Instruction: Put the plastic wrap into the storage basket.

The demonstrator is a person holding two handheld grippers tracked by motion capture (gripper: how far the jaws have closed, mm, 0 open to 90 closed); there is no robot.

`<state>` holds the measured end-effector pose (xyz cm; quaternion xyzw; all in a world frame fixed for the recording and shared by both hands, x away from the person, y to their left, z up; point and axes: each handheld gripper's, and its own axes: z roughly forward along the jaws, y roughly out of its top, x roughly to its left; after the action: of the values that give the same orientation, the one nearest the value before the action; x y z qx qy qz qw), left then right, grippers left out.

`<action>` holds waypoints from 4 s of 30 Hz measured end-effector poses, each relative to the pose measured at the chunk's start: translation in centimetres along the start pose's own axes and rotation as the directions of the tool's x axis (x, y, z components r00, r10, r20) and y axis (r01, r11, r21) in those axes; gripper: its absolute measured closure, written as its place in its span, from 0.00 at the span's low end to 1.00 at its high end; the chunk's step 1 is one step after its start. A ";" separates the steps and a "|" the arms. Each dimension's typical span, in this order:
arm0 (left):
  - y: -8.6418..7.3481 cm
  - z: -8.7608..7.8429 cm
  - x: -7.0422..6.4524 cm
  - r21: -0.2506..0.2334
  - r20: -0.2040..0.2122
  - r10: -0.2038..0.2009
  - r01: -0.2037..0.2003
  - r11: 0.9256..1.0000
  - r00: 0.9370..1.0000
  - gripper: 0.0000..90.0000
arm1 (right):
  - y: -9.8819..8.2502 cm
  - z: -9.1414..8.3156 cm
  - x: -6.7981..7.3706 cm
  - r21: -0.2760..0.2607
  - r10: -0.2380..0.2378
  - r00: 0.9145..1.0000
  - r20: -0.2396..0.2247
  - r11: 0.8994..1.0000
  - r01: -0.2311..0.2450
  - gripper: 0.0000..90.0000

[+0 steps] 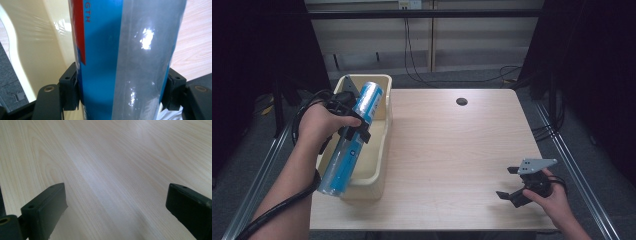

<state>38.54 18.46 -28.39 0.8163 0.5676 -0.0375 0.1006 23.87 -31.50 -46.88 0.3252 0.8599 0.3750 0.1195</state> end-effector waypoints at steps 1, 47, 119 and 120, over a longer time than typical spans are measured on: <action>0.0 0.3 0.2 0.002 0.005 -0.012 0.012 1.000 1.000 0.36 | 0.0 0.0 0.0 0.001 -0.002 1.000 -0.002 1.000 0.002 0.03; -0.7 5.0 3.2 0.076 -0.031 -0.083 0.085 0.994 0.996 0.36 | -0.1 0.8 0.3 0.027 -0.014 1.000 -0.015 1.000 0.015 0.03; 2.2 1.1 -2.9 -0.116 0.070 0.078 -0.070 0.991 0.994 0.19 | 0.1 0.5 0.4 0.012 -0.027 0.999 -0.020 1.000 0.027 0.03; 2.4 1.1 -3.1 -0.128 0.077 0.087 -0.077 0.989 0.993 0.19 | 0.1 0.5 0.4 0.012 -0.026 0.999 -0.019 1.000 0.026 0.03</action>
<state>39.71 14.57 -28.66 0.8289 0.5300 -0.0316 0.1763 23.79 -30.93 -47.12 0.3110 0.8673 0.3714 0.1142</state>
